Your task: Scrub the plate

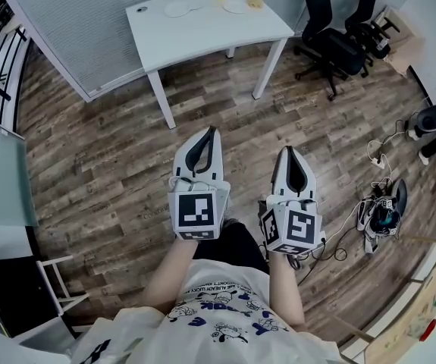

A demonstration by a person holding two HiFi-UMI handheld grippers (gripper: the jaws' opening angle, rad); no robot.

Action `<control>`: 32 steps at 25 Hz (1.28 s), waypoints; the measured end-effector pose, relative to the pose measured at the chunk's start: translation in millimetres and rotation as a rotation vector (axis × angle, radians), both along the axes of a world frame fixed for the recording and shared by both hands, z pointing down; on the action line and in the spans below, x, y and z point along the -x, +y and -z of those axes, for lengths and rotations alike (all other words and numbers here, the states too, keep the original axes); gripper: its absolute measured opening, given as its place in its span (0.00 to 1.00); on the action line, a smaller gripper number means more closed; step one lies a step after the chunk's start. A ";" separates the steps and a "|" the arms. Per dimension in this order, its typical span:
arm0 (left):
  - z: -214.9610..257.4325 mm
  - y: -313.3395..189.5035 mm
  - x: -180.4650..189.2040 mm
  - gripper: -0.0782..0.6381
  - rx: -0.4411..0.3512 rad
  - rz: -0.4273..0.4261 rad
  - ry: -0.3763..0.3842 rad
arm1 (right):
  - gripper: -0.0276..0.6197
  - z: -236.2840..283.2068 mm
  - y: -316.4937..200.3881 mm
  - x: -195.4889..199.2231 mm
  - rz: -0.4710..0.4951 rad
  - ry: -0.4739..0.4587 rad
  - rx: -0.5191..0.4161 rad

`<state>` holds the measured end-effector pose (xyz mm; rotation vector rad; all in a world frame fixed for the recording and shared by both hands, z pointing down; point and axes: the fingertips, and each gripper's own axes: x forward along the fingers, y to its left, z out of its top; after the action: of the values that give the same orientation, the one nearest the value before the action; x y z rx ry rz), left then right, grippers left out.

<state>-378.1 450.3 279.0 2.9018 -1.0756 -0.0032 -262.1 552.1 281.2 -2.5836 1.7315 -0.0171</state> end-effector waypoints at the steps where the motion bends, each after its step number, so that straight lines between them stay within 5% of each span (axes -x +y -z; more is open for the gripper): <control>1: -0.2 -2.7 -1.7 0.14 0.002 0.003 0.001 | 0.07 0.5 -2.4 -1.9 0.001 0.000 -0.001; 12: -6.3 -39.2 -42.0 0.14 0.014 0.021 -0.008 | 0.06 -3.5 -44.2 -49.4 0.016 -0.020 -0.003; 32: -1.9 -134.6 -187.9 0.14 0.004 0.070 -0.017 | 0.06 -3.1 -158.0 -185.9 0.113 -0.030 -0.007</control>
<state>-190.2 315.7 280.9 2.8639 -1.1786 0.0211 -76.2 394.2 284.3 -2.4644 1.8607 -0.0522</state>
